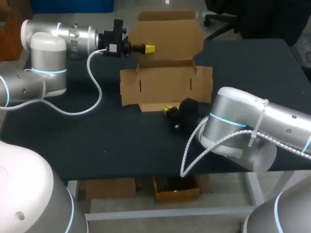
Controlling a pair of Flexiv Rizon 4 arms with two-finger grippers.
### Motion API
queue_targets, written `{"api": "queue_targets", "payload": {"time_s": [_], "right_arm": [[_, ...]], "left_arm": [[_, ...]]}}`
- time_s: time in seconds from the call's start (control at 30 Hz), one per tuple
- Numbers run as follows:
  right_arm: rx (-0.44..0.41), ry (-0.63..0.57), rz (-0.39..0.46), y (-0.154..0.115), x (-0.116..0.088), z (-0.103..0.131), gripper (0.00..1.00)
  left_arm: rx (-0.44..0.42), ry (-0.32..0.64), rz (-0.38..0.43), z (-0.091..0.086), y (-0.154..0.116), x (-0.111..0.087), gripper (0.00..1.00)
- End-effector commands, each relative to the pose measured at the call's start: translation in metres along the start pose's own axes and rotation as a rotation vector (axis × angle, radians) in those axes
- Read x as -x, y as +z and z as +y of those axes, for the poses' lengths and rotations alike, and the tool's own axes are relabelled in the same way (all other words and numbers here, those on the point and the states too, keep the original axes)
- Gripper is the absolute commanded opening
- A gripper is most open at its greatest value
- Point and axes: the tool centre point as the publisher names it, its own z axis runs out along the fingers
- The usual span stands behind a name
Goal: Assemble the packaging by folding the flat box into shape, placing the metal phone stand inside, and closing the box properly
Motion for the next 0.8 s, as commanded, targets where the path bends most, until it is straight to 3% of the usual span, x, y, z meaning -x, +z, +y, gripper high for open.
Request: {"api": "queue_targets", "payload": {"time_s": [0.03,0.43,0.8], "right_arm": [[-0.012,0.006,-0.005,-0.003,-0.001,0.002,0.00],[0.007,0.004,0.006,-0.020,-0.008,0.015,0.00],[-0.045,0.047,0.010,-0.009,0.001,0.016,0.00]], "left_arm": [[-0.002,0.001,0.003,0.001,0.000,0.001,0.00],[-0.002,0.001,0.003,0.001,0.000,0.001,0.00],[-0.002,0.001,0.003,0.001,0.000,0.001,0.00]]}}
